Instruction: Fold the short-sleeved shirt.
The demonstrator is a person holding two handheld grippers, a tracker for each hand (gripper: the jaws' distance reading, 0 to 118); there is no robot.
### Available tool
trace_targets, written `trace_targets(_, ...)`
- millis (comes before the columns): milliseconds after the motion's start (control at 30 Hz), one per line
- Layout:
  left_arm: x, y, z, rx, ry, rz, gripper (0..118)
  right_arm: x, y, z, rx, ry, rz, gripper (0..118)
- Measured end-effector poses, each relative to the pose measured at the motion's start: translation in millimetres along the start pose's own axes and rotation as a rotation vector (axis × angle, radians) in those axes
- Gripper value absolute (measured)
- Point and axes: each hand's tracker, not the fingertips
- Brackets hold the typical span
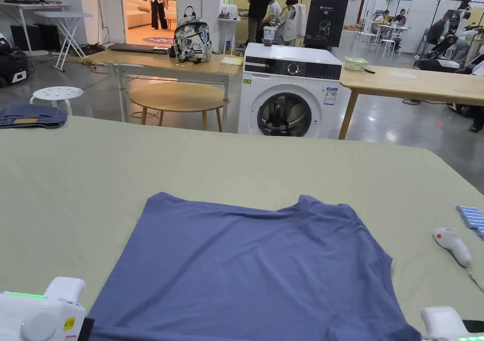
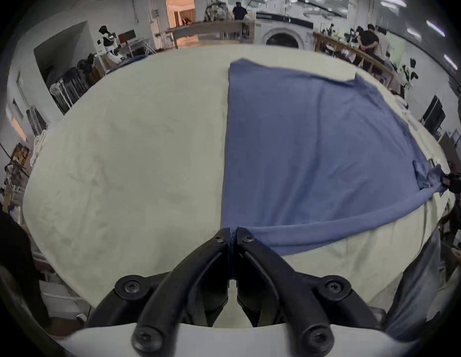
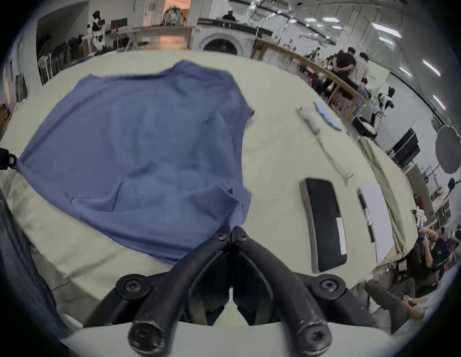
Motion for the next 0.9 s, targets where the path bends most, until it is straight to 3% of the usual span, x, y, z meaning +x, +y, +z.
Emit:
trace_targets(133,3.6,-4.5,-18.3,-0.046,0.006,0.001,0,-3.0,-7.5,-21.5,-0.114,0.026,-0.003,0)
trace_targets(333,1.1,1.0,-13.8,-0.067,-0.002,0.031,0,-4.2,-11.3,-32.1,-0.114,0.025,-0.019,6)
trace_targets(367,-0.8,3.7,-11.2,-0.071,-0.010,0.045,0,-1.1,-8.2,-32.4,-0.116,0.023,-0.028,14)
trace_targets(433,-3.5,8.9,-1.7,-0.055,-0.034,0.086,12,0.8,0.8,-20.3,-0.117,-0.024,-0.043,63)
trace_targets(467,-3.7,11.9,4.6,-0.027,-0.044,0.111,19,0.6,5.8,-11.5,-0.091,-0.044,-0.059,77)
trace_targets(567,-0.8,24.5,23.6,0.069,-0.066,0.127,26,-0.9,23.9,16.5,0.022,-0.044,-0.096,78)
trace_targets(833,38.0,54.3,52.7,0.387,-0.107,0.113,26,-35.5,52.8,44.0,0.468,0.092,-0.267,76)
trace_targets(900,49.5,54.2,60.0,0.471,-0.102,0.108,26,-49.1,55.0,50.1,0.563,0.086,-0.295,75)
